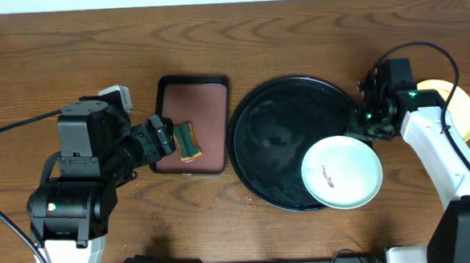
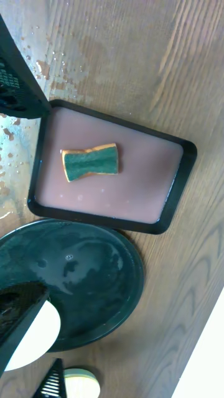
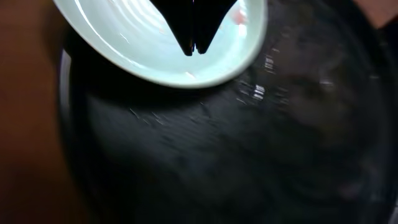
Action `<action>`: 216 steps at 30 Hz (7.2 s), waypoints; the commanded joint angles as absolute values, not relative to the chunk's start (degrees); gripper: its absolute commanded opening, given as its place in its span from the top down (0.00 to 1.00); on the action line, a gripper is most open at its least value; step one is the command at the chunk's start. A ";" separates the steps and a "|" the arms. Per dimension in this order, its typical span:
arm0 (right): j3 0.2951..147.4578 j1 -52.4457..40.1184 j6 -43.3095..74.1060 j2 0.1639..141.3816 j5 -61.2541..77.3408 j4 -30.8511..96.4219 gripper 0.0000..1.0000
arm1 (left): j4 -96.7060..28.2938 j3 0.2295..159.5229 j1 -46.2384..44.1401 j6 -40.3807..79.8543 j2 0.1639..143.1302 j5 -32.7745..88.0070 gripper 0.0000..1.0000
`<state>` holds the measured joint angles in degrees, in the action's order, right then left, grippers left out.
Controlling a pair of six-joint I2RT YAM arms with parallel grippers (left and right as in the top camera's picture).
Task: Clean dirty plates on tray and stack at the side
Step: 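Grasp the stained green plate rim with right gripper, slide it to center, then grasp the sponge in the water tray with the left gripper, then carry the sponge onto the pale green plate with the left gripper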
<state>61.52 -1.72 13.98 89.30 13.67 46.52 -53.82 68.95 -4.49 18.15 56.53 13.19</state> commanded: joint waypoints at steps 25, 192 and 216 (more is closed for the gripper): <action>49.89 6.46 7.62 88.71 21.67 50.46 0.99 | -53.98 70.37 -4.19 18.02 56.60 13.28 0.16; 53.19 1.02 10.90 103.07 19.18 26.44 0.99 | -42.83 69.58 -14.68 14.70 100.12 5.39 0.93; 53.19 0.27 10.66 103.07 19.57 27.00 0.99 | -16.21 83.18 -36.12 29.28 111.74 21.12 0.93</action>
